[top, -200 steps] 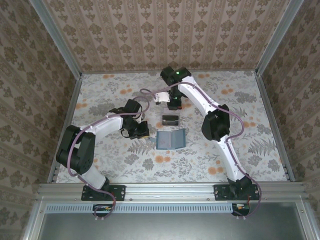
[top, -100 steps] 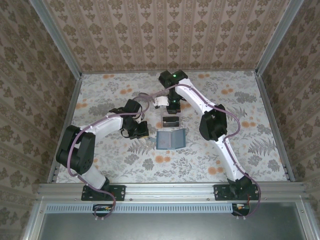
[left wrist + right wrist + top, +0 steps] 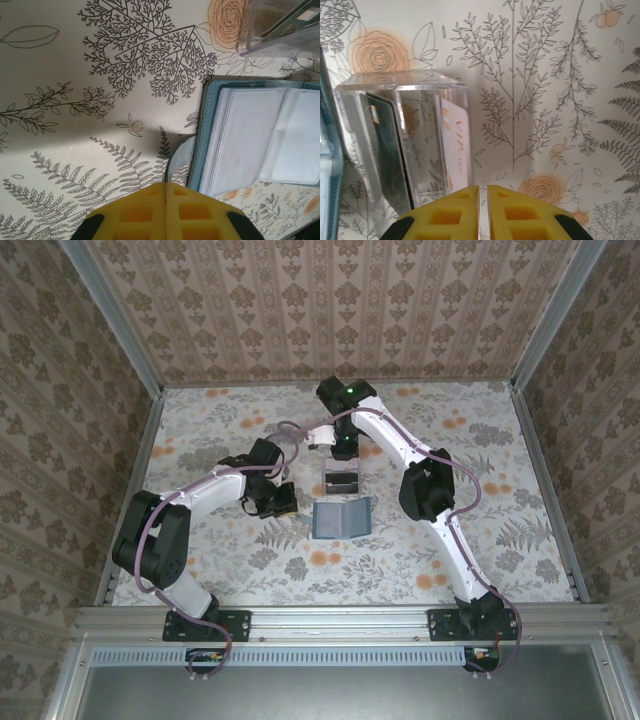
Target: Take the credit cards out of the card holder
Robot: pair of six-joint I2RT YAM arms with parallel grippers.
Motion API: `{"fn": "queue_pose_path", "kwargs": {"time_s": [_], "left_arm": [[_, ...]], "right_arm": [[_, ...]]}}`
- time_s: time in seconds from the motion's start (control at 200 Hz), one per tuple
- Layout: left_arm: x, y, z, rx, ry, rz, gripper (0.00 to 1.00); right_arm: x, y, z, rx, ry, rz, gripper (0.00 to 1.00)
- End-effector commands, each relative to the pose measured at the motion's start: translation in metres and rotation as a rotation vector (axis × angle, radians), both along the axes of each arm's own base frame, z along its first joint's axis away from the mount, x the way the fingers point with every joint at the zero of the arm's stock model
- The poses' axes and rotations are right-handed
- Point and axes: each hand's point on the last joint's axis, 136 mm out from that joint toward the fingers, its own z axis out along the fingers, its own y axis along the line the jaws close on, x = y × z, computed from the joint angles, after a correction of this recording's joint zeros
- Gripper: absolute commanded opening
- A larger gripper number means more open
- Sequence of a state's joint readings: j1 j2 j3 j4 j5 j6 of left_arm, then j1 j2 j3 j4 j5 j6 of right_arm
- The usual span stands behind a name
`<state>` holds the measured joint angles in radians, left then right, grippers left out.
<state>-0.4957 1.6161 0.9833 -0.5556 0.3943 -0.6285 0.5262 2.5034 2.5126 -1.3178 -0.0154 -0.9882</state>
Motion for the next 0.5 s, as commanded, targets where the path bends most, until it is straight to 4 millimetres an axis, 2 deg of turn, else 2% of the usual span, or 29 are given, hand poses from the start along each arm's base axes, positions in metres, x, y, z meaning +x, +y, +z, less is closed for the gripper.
{"fn": "queue_pose_path", "kwargs": {"time_s": [0.0, 0.22, 0.49], "left_arm": [[0.003, 0.004, 0.009, 0.008, -0.008, 0.016, 0.08], [0.002, 0.004, 0.009, 0.004, -0.007, 0.017, 0.08], [0.002, 0.003, 0.009, -0.001, -0.008, 0.016, 0.08]], "right_arm": [[0.016, -0.001, 0.027, 0.018, -0.098, -0.032, 0.15], [0.012, -0.003, 0.016, 0.003, -0.068, -0.042, 0.16], [-0.003, -0.005, 0.004, -0.011, 0.004, -0.046, 0.17]]}}
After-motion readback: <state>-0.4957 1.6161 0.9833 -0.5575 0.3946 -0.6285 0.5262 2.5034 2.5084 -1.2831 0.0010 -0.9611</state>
